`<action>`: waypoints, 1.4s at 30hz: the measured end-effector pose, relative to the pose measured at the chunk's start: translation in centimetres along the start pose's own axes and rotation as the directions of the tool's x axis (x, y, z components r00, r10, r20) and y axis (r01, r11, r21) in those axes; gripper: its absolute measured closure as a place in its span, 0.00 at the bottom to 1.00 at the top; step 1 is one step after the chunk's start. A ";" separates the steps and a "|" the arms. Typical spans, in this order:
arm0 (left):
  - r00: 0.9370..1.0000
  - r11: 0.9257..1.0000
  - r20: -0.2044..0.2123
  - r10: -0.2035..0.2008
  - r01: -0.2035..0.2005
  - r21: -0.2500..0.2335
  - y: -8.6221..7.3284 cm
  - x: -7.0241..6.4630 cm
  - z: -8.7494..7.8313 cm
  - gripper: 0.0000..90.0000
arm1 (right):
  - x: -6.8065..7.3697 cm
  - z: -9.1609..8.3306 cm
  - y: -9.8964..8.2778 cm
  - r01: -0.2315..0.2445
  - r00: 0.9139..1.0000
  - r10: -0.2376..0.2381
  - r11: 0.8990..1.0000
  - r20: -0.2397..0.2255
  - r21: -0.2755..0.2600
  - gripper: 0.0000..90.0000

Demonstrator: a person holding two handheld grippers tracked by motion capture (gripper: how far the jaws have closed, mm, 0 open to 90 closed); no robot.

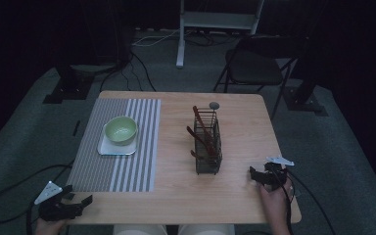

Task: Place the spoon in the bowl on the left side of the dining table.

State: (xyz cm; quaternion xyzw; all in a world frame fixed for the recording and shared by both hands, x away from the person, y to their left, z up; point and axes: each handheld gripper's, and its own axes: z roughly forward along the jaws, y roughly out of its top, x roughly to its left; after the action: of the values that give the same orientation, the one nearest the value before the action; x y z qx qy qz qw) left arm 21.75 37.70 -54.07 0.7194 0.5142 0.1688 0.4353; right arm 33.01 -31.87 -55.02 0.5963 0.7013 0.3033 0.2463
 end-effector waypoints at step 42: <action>0.998 0.997 0.015 -0.057 0.056 0.062 1.4 0.4 1.6 0.02 | 0.0 0.0 0.0 0.000 1.000 0.000 1.000 0.002 0.000 0.13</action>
State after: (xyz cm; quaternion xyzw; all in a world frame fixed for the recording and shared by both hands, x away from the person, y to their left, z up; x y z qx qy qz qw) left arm 23.81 37.22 -53.97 0.7189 0.5357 0.1344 0.4220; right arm 33.00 -31.84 -55.02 0.5964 0.7011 0.3029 0.2470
